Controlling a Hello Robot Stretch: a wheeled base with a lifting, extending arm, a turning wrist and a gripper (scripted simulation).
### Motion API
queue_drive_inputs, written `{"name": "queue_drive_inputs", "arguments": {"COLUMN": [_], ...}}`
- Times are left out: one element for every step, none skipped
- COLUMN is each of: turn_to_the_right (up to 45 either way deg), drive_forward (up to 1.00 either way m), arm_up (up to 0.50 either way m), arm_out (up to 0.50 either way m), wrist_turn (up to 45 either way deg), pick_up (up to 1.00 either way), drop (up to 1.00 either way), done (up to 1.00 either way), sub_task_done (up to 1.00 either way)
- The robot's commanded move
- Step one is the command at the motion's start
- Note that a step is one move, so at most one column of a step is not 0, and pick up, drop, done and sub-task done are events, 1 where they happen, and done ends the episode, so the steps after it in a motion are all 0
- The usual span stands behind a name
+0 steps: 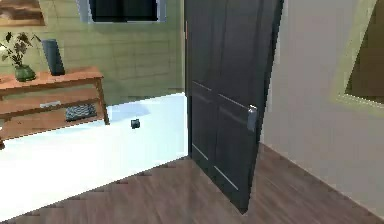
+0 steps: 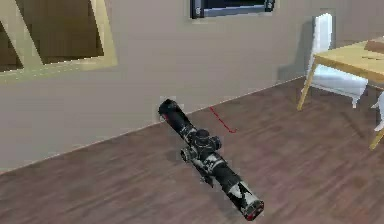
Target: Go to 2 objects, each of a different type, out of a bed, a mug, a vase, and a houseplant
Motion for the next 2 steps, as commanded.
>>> {"name": "queue_drive_inputs", "arguments": {"turn_to_the_right": [-45.0,-45.0], "drive_forward": [0.0,0.0], "arm_up": [0.0,0.0], "arm_out": [0.0,0.0], "wrist_turn": [0.0,0.0], "pick_up": [0.0,0.0], "drop": [0.0,0.0], "done": [0.0,0.0], "sub_task_done": [0.0,0.0]}}
